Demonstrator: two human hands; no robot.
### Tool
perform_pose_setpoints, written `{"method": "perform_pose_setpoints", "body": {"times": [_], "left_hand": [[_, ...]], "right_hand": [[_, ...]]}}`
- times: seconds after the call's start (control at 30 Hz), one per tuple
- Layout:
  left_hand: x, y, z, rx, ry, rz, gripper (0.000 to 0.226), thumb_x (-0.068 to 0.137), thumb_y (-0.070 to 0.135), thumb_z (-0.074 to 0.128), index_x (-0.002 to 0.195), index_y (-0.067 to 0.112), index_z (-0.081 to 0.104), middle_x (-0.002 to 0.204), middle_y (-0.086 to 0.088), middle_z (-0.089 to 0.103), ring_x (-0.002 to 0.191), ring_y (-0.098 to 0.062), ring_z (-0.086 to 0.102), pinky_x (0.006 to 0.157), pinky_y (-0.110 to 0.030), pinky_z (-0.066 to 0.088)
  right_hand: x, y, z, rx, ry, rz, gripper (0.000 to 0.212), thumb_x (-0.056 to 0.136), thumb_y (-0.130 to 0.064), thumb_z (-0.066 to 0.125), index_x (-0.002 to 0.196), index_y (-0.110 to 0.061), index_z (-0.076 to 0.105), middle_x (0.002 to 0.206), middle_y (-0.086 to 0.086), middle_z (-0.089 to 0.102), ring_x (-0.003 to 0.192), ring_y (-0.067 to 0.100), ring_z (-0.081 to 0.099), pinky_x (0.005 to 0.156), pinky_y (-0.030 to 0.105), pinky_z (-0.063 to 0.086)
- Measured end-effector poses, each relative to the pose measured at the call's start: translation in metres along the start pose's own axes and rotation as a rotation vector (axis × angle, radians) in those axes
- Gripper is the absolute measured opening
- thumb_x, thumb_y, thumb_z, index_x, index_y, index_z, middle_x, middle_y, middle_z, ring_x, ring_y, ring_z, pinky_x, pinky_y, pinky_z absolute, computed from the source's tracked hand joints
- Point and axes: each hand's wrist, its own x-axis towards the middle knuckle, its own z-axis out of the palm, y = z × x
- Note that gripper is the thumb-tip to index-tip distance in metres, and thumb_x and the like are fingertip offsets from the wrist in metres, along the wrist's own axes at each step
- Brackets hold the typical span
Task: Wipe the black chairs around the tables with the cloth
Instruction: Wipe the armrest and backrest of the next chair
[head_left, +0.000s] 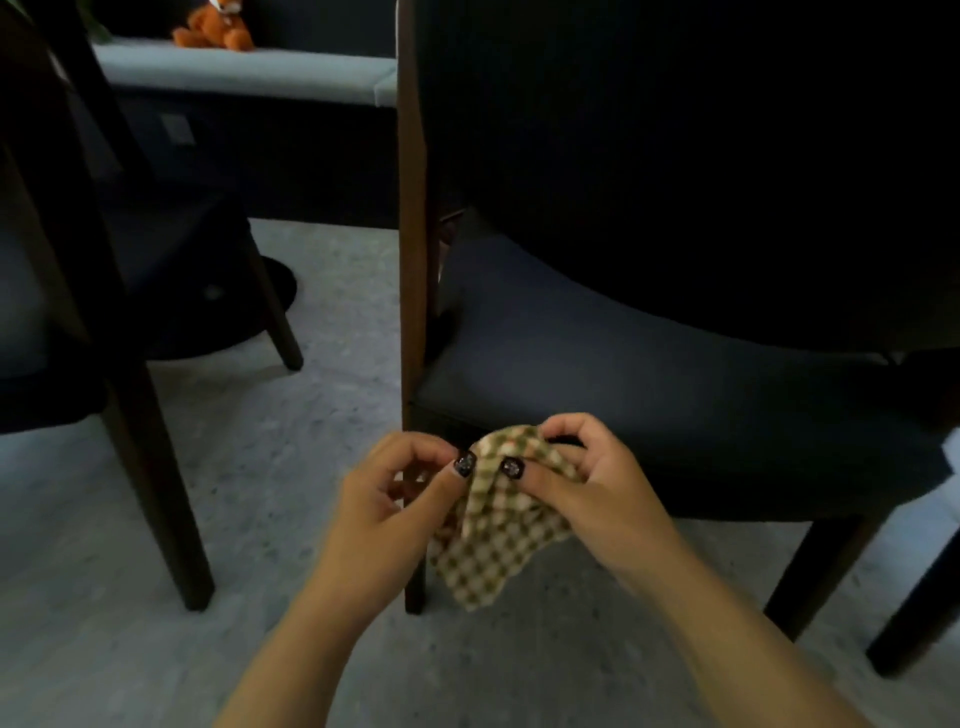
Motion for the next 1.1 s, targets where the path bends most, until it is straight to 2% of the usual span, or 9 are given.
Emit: {"method": "perform_pose_setpoints", "body": {"times": [0.07,0.13,0.3,0.47,0.57,0.63,0.77,0.9,1.1], "left_hand": [[-0.003,-0.007,-0.002,-0.026,-0.006,-0.027,0.013,0.085,0.009,0.067,0.079,0.019,0.071,0.1,0.001,0.07,0.095,-0.02,0.066,0.082,-0.039,0.055],[-0.006,-0.007,-0.003,-0.114,-0.094,-0.062,0.032,0.085,-0.009,0.063,0.089,0.021,0.073,0.112,0.004,0.07,0.107,-0.017,0.065,0.086,-0.03,0.055],[-0.005,-0.004,0.004,-0.154,-0.289,-0.078,0.056,0.079,0.0,0.071,0.127,0.025,0.059,0.116,-0.001,0.069,0.106,-0.019,0.067,0.088,-0.032,0.056],[-0.002,-0.002,0.016,0.064,-0.085,-0.056,0.03,0.08,-0.002,0.073,0.1,0.02,0.069,0.092,0.009,0.075,0.087,-0.007,0.071,0.076,-0.02,0.055],[-0.001,-0.004,0.012,0.08,-0.009,-0.057,0.025,0.077,0.002,0.076,0.094,0.019,0.068,0.083,0.007,0.075,0.079,-0.008,0.072,0.069,-0.02,0.057],[-0.001,-0.003,0.011,0.064,-0.012,-0.085,0.026,0.074,0.009,0.08,0.095,0.017,0.066,0.08,0.005,0.075,0.075,-0.01,0.072,0.065,-0.02,0.057],[-0.002,0.0,0.008,0.066,-0.056,-0.204,0.039,0.06,0.036,0.081,0.095,0.021,0.069,0.081,0.006,0.075,0.074,-0.008,0.072,0.062,-0.014,0.054],[-0.003,0.001,0.002,0.084,-0.205,-0.271,0.031,0.06,0.047,0.076,0.082,0.024,0.079,0.083,0.005,0.076,0.076,-0.009,0.072,0.063,-0.014,0.053],[-0.001,-0.002,-0.008,-0.057,-0.438,-0.459,0.042,0.061,0.04,0.073,0.091,0.01,0.078,0.097,-0.012,0.075,0.094,-0.029,0.07,0.088,-0.035,0.053]], "right_hand": [[-0.001,0.002,-0.001,0.013,0.017,0.008,0.01,0.082,-0.024,0.072,0.089,-0.026,0.065,0.087,0.0,0.074,0.08,0.011,0.07,0.065,0.022,0.051],[-0.002,0.006,-0.001,0.039,-0.009,0.023,0.015,0.08,-0.037,0.068,0.087,-0.025,0.072,0.088,0.001,0.074,0.081,0.01,0.069,0.067,0.021,0.051],[-0.007,0.003,-0.001,-0.044,-0.075,0.015,0.024,0.084,-0.035,0.062,0.088,-0.016,0.076,0.095,-0.002,0.07,0.089,0.009,0.066,0.078,0.023,0.049],[-0.014,0.001,0.003,-0.37,0.225,-0.287,0.015,0.083,-0.027,0.067,0.096,-0.034,0.065,0.095,-0.014,0.06,0.091,0.002,0.06,0.079,0.018,0.048],[-0.022,-0.001,0.006,-0.247,0.094,-0.201,0.036,0.067,-0.051,0.072,0.098,-0.035,0.063,0.096,-0.013,0.065,0.091,0.005,0.063,0.076,0.022,0.054],[-0.023,0.002,0.005,-0.347,0.045,-0.187,0.032,0.069,-0.041,0.077,0.097,-0.035,0.064,0.095,-0.015,0.068,0.089,0.003,0.065,0.074,0.023,0.056],[-0.017,-0.005,-0.009,-0.351,0.18,-0.24,0.018,0.087,-0.008,0.064,0.084,-0.024,0.07,0.08,-0.004,0.073,0.077,0.011,0.069,0.07,0.031,0.056],[-0.015,-0.017,-0.031,-0.285,0.156,-0.19,0.025,0.092,-0.007,0.057,0.087,-0.026,0.071,0.082,-0.011,0.074,0.077,0.003,0.069,0.064,0.012,0.05],[-0.016,-0.011,-0.034,-0.145,0.046,0.01,0.017,0.091,-0.013,0.059,0.094,-0.024,0.072,0.086,-0.004,0.075,0.084,0.006,0.07,0.07,0.017,0.051]]}}
